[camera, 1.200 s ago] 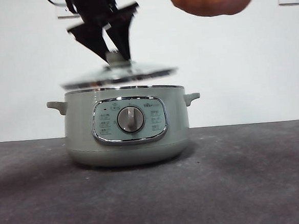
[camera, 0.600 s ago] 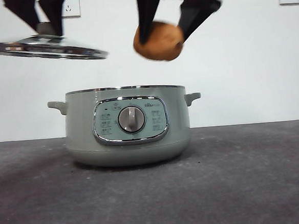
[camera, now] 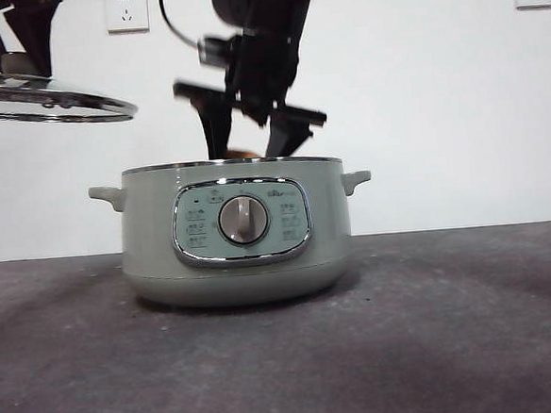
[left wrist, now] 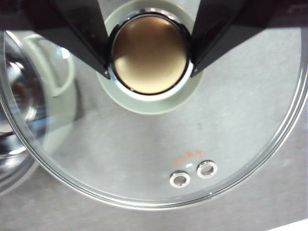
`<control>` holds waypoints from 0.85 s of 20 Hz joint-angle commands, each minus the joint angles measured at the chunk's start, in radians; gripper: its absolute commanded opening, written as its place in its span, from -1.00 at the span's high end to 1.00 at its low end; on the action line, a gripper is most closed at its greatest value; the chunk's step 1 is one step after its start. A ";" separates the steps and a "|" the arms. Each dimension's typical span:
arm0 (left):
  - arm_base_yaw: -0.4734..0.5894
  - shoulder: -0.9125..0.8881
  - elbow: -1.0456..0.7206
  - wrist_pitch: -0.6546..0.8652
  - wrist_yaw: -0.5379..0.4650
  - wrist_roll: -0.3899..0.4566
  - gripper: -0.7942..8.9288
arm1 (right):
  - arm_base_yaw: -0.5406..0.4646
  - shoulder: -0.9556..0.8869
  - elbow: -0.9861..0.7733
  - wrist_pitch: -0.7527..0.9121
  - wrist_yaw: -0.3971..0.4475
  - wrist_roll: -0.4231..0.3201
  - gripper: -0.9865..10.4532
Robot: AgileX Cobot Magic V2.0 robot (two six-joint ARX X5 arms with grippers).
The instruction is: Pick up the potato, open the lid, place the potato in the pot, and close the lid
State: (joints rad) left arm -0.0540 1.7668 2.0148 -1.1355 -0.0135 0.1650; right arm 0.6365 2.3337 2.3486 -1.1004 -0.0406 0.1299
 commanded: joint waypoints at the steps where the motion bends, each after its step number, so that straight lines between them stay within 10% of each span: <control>1: 0.010 -0.021 0.005 0.031 0.051 0.012 0.85 | 0.005 0.033 0.004 0.003 0.012 -0.010 0.85; 5: 0.011 -0.020 0.005 0.031 0.066 0.013 0.85 | 0.005 0.068 0.004 -0.019 0.011 -0.037 0.80; 9: 0.011 -0.020 0.005 0.034 0.068 0.013 0.86 | 0.012 0.071 0.004 -0.029 -0.014 -0.037 -0.18; 17: 0.006 -0.020 0.005 0.026 0.097 0.003 0.85 | 0.027 0.019 0.129 -0.154 -0.007 -0.025 0.07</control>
State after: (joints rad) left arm -0.0433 1.7668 2.0148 -1.1366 0.0765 0.1646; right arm 0.6609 2.3722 2.4836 -1.2705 -0.0494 0.0998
